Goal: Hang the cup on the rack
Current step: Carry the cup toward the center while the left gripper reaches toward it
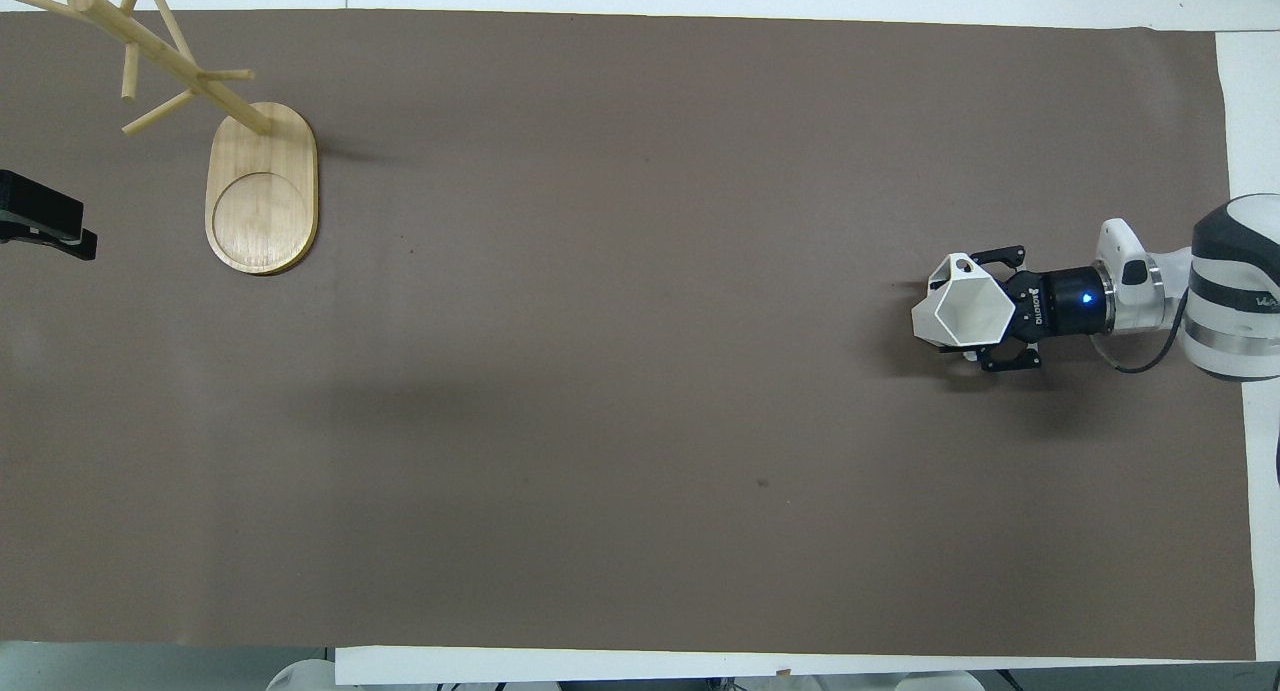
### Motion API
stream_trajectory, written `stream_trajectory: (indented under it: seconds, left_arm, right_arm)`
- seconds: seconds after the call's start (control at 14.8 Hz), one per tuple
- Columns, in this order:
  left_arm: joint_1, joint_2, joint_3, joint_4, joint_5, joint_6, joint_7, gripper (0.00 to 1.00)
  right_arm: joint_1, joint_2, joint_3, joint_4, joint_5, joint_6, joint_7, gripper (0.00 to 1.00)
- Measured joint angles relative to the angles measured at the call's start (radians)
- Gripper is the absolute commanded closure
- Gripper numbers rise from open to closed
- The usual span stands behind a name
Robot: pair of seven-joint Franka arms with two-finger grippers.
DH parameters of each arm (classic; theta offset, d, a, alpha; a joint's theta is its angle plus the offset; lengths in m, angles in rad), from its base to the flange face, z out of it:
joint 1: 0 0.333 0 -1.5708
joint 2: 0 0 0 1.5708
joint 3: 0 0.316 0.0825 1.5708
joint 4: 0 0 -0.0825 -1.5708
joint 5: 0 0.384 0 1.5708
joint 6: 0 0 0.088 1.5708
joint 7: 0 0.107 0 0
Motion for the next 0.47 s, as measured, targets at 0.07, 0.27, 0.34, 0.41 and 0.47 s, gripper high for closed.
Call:
stream_trajectory:
  seconds: [0.07, 0.27, 0.34, 0.41, 0.47]
  left_arm:
    - [0.000, 0.000, 0.000, 0.000, 0.000, 0.004, 0.000, 0.00]
    - [-0.004, 0.000, -0.004, 0.000, 0.000, 0.018, -0.005, 0.00]
    - [-0.017, 0.000, -0.010, 0.001, -0.003, 0.031, -0.031, 0.00]
    - [-0.051, 0.000, -0.014, 0.000, -0.004, 0.047, -0.093, 0.01]
    - [-0.105, 0.000, -0.018, -0.001, -0.004, 0.065, -0.185, 0.00]
  right_arm:
    - [0.026, -0.011, 0.004, 0.002, 0.027, 0.000, 0.017, 0.75]
    - [0.140, -0.064, 0.011, 0.008, 0.100, 0.052, 0.123, 0.75]
    - [0.191, -0.085, 0.012, 0.011, 0.129, 0.087, 0.158, 0.74]
    - [0.244, -0.102, 0.014, 0.015, 0.168, 0.124, 0.188, 0.74]
    - [0.303, -0.115, 0.015, 0.020, 0.214, 0.164, 0.216, 0.74]
